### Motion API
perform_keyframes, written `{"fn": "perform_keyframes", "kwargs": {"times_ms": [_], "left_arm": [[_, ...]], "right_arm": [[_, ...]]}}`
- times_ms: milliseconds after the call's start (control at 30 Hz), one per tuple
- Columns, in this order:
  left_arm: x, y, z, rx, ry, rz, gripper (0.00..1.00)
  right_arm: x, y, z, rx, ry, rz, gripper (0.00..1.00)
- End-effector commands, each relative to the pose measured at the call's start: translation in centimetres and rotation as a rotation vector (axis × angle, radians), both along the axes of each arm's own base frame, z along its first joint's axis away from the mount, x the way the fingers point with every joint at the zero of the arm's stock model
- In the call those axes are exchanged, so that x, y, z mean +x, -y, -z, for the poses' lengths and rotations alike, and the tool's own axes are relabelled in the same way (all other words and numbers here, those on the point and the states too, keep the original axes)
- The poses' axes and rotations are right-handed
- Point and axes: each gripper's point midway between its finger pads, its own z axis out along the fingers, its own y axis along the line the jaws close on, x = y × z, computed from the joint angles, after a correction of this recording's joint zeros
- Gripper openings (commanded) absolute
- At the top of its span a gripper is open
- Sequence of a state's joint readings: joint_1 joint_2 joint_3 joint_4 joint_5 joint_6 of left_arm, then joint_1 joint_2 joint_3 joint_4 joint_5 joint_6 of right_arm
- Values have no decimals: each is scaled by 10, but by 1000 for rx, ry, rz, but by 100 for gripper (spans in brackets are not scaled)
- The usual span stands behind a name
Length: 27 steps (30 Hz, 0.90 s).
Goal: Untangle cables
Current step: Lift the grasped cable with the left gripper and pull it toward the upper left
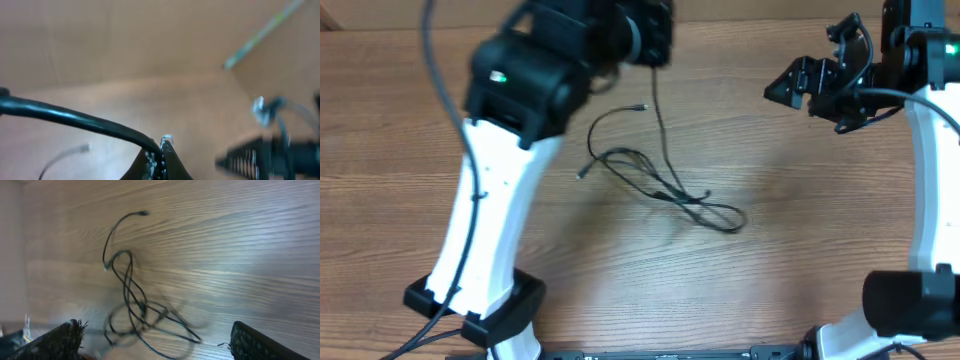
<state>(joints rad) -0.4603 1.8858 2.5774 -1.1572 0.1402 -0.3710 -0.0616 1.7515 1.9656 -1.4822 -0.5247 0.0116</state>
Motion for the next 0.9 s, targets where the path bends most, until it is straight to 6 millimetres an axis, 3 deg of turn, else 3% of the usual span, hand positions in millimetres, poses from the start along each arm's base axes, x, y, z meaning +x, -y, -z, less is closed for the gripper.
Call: {"fn": "perform_keyframes", "kwargs": {"times_ms": [0,167,300,467,633,867], "left_arm": [[-18,-25,-66,-174,122,14,4],[-28,-39,-109,-279,226,29,4],[-35,-44,-117,-285,247,23,4],[-28,-57,-118,-276,261,-17,4],[-21,-84,-142,-352,319,-80,4],[-26,-107,-172,-418,410,-125,4]], "right_arm": [[-3,-28,2,4,4,-87,93],[-12,-63,22,-3,-51,-182,93],[-17,-76,32,-46,-68,-225,93],[-23,-89,34,-73,-65,-265,93],[-30,-102,42,-96,-74,-304,97],[-43,-126,76,-100,-113,-376,97]]}}
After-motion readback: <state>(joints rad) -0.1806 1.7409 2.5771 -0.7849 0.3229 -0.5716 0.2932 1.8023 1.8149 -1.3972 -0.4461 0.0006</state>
